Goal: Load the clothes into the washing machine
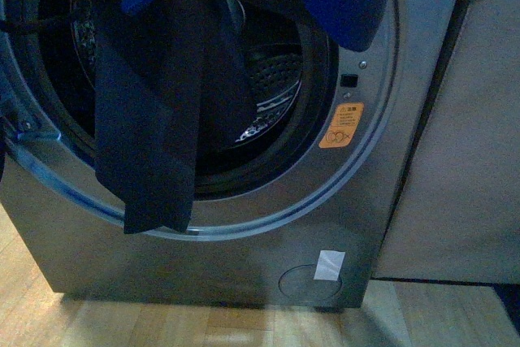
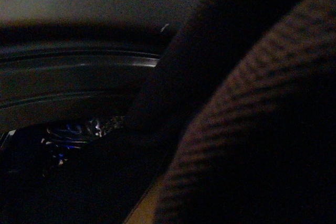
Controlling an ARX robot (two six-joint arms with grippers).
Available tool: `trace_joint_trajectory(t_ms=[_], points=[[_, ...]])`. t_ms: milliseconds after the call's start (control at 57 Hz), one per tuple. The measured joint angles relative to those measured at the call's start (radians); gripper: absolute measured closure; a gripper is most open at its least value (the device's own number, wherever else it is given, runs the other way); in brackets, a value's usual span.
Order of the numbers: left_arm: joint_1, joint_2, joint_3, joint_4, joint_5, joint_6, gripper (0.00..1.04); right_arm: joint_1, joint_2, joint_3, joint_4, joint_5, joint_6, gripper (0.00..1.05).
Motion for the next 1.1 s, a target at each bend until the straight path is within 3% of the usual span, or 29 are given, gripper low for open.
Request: trace_joint_trajectory(t_ms=[421,561,614,684,754,894,1104], points=[[0.024,0.16,0.006,0.011,-0.048,0.056,0.97,-0.066,-0.072,-0.107,0.055,-0.052,0.224,0.07],[0.031,0.236,0.036,0.01,-0.069,0.081,0.97,-0.079,-0.067,-0.204,0.129,0.074,0.251,0.07],[0.032,0.266,0.061,0.009,-0.077,0.094,0.97,-0.076,-0.057,-0.226,0.152,0.182,0.226,0.09],[0.033,0.296,0.096,0.002,-0.09,0.111,0.97,-0.075,-0.063,-0.288,0.223,0.408,0.087,0.19],[0.034,0.334,0.146,-0.007,-0.108,0.13,0.97,-0.097,-0.101,-0.381,0.291,0.533,-0.05,0.29],[0.037,0.403,0.255,-0.047,-0.15,0.138,0.97,-0.156,-0.191,-0.566,0.404,0.525,-0.184,0.49],[0.04,0.526,0.447,-0.138,-0.2,0.155,0.97,-0.263,-0.306,-0.782,0.457,0.405,-0.248,0.82]])
